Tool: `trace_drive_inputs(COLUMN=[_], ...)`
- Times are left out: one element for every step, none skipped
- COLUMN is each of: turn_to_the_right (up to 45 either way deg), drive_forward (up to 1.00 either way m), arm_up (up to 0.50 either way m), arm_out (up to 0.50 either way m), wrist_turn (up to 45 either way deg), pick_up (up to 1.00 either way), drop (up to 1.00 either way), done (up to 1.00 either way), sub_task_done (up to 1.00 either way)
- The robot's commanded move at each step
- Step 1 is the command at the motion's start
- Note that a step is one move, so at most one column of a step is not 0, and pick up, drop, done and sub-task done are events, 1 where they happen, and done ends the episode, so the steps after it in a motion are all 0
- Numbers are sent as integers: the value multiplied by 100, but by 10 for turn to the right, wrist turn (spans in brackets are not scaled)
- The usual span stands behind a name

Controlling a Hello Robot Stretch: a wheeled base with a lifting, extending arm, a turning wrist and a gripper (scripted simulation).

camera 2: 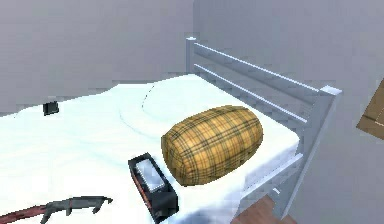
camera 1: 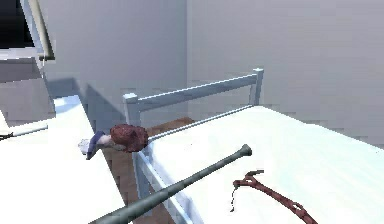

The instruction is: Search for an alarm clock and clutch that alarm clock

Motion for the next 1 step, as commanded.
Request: trace_drive_inputs(turn_to_the_right=[0], drive_forward=[0], arm_up=[36], arm_out=[0], wrist_turn=[0], pick_up=[0], drop=[0], done=[0], sub_task_done=[0])
